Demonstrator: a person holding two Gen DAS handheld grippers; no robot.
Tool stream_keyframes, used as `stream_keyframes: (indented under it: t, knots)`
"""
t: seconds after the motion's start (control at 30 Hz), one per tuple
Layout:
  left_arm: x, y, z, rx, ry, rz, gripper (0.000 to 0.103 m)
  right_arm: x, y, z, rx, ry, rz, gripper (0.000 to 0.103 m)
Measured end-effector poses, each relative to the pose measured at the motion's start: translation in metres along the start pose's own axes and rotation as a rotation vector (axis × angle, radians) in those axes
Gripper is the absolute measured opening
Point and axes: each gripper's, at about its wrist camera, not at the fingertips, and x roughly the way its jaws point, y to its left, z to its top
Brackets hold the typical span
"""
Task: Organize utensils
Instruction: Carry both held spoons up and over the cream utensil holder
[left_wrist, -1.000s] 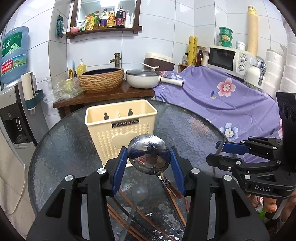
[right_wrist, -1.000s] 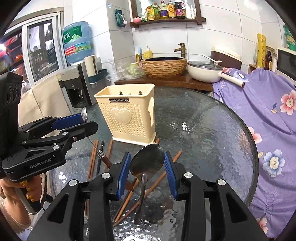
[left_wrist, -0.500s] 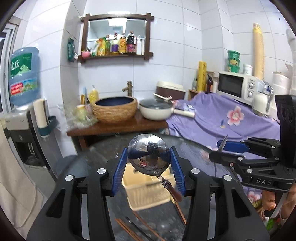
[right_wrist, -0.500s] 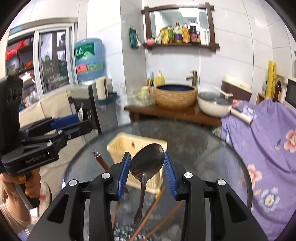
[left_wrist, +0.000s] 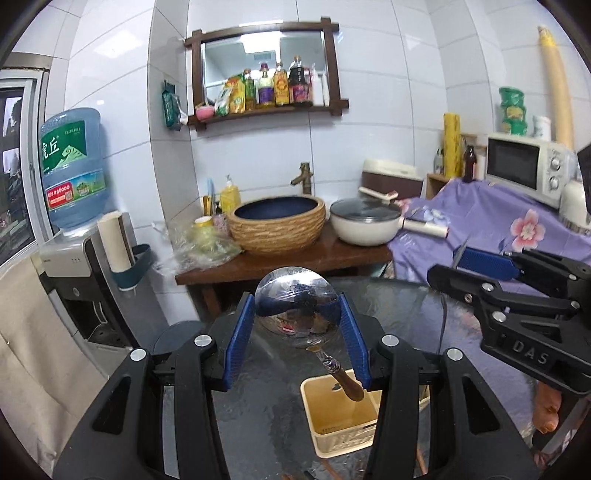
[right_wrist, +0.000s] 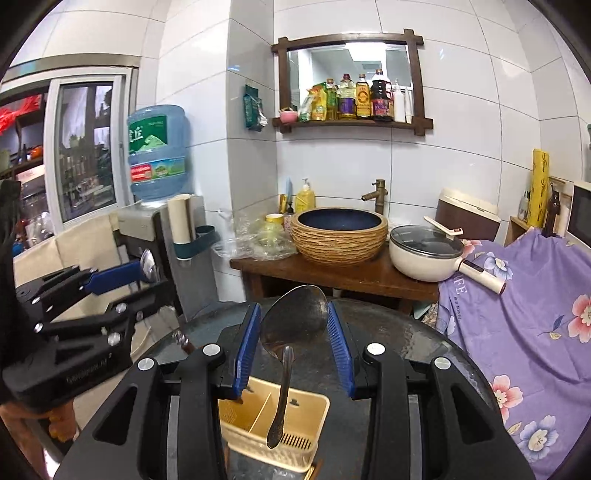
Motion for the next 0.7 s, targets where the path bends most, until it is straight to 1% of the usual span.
stream_keyframes:
  t: [0.1, 0.3, 0.5, 0.7]
  knots:
    - [0.015, -0.003, -0.014, 0.009, 0.038, -0.004, 0.047, 0.017, 0.0, -0.011, 0.001, 0.018, -0.01, 0.036]
    - [0.033, -0.009, -0.038, 0.015, 0.08, 0.0, 0.047, 0.041, -0.003, -0.041, 0.007, 0.072, -0.015, 0.036]
    - [0.045, -0.011, -0.056, 0.01, 0.115, -0.004, 0.047, 0.05, -0.001, -0.064, -0.011, 0.112, -0.021, 0.036]
    - [0.052, -0.018, -0.072, 0.025, 0.14, -0.017, 0.047, 0.057, 0.001, -0.079, -0.022, 0.145, -0.021, 0.036]
